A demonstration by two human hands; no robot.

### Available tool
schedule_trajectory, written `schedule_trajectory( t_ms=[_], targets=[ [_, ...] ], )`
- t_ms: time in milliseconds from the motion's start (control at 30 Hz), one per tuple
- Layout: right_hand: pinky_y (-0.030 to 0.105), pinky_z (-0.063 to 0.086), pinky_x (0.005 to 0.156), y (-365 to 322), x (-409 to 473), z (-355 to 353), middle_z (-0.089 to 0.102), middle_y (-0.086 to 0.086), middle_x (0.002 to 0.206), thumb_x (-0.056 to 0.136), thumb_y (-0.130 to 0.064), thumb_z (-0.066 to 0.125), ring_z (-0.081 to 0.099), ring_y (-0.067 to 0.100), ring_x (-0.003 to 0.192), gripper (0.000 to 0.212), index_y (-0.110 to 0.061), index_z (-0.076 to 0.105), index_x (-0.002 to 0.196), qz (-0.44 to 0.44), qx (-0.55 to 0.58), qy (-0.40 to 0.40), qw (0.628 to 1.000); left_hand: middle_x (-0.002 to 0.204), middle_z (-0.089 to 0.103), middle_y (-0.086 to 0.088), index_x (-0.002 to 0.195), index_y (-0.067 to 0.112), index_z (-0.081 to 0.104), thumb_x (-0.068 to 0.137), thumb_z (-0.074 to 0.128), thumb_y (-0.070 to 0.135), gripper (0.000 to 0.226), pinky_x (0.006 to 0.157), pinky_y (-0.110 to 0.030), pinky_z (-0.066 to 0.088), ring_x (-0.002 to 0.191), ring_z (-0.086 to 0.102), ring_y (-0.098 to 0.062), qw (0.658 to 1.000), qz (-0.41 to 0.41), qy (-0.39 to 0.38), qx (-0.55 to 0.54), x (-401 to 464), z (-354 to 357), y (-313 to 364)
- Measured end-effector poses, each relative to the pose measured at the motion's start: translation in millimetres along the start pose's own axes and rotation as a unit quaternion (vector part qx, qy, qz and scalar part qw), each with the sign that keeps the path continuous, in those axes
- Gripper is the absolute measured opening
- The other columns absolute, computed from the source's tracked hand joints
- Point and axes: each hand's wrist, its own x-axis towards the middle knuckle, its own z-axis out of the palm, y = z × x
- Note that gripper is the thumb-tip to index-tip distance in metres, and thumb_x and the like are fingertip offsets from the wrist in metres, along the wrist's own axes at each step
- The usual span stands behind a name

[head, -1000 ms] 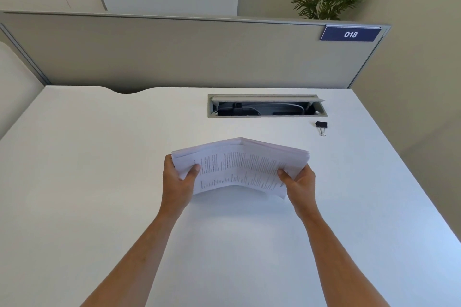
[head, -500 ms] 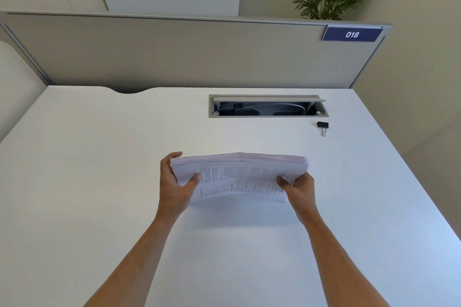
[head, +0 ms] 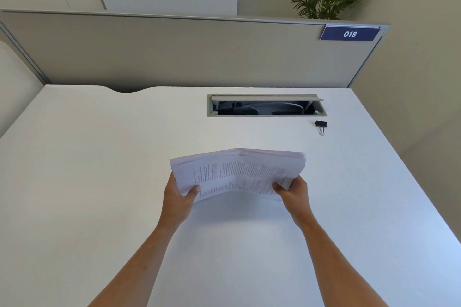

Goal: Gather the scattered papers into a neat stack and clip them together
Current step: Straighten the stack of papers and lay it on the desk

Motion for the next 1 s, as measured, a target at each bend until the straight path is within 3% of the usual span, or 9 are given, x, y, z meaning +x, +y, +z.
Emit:
schedule_trajectory(
  t_ms=[67, 200, 333, 567, 767, 900, 1000],
  targets=[
    [0.017, 0.055, 0.071, 9, -1, 0, 0.072, -0.001, 0.099, 0.084, 0.013, 0.063, 0.067, 0.012, 0.092, 0.034, -0.017, 0.064, 0.098, 0.017, -0.012, -0.009, 1.000, 0.117, 0.064, -0.008, 0.126, 0.012, 0.051, 0.083, 0.073, -0.001, 0.050, 0.088, -0.034, 0.054, 0.110, 0.060, -0.026, 1.000, -0.016, -0.010, 0.006, -1, 0, -8],
    [0.018, 0.053, 0.073, 19, 2, -2, 0.072, -0.001, 0.099, 0.085, 0.012, 0.063, 0.067, 0.007, 0.091, 0.028, -0.011, 0.065, 0.101, 0.029, -0.048, -0.018, 0.998, 0.113, 0.065, -0.008, 0.124, 0.010, 0.055, 0.086, 0.070, 0.002, 0.042, 0.077, -0.021, 0.054, 0.106, 0.061, -0.027, 0.999, -0.026, -0.029, 0.028, 0, 2, -15],
    [0.019, 0.051, 0.077, 27, 5, -4, 0.072, 0.003, 0.102, 0.085, 0.011, 0.062, 0.067, 0.011, 0.094, 0.027, -0.009, 0.065, 0.103, 0.032, -0.086, -0.031, 0.995, 0.111, 0.064, -0.009, 0.126, 0.006, 0.055, 0.088, 0.067, 0.002, 0.040, 0.082, -0.033, 0.056, 0.103, 0.061, -0.030, 0.996, -0.050, -0.040, 0.062, -1, 3, -23],
    [0.022, 0.052, 0.072, 31, 5, -4, 0.073, 0.004, 0.094, 0.086, 0.008, 0.063, 0.068, 0.012, 0.084, 0.018, -0.007, 0.067, 0.096, 0.036, -0.105, 0.009, 0.994, 0.108, 0.063, -0.005, 0.126, 0.002, 0.057, 0.090, 0.066, 0.004, 0.037, 0.068, -0.012, 0.047, 0.095, 0.060, -0.025, 0.994, -0.032, -0.010, 0.101, 0, 5, -25],
    [0.021, 0.047, 0.064, 41, -2, -2, 0.071, 0.005, 0.087, 0.086, 0.006, 0.061, 0.062, 0.017, 0.078, 0.011, -0.004, 0.064, 0.090, 0.067, -0.132, 0.013, 0.989, 0.107, 0.063, -0.004, 0.126, 0.004, 0.056, 0.092, 0.064, 0.007, 0.035, 0.070, -0.020, 0.046, 0.097, 0.060, -0.026, 0.992, -0.053, -0.022, 0.115, -8, 4, -37],
    [0.025, 0.053, 0.073, 31, -2, -4, 0.073, 0.002, 0.096, 0.084, 0.009, 0.060, 0.067, 0.017, 0.089, 0.023, -0.009, 0.065, 0.097, 0.061, -0.113, -0.009, 0.992, 0.109, 0.065, -0.001, 0.121, 0.015, 0.056, 0.089, 0.064, -0.001, 0.037, 0.074, -0.019, 0.047, 0.100, 0.062, -0.022, 0.997, -0.040, -0.032, 0.065, -2, -3, -27],
    [0.032, 0.060, 0.079, 18, -5, -9, 0.073, 0.000, 0.105, 0.082, 0.014, 0.060, 0.069, 0.014, 0.097, 0.039, -0.018, 0.065, 0.105, 0.059, -0.082, -0.059, 0.993, 0.104, 0.068, 0.001, 0.103, 0.027, 0.057, 0.084, 0.066, -0.005, 0.039, 0.075, -0.024, 0.051, 0.097, 0.066, -0.019, 0.999, -0.036, -0.023, 0.033, 5, -11, -15]
  ],
)
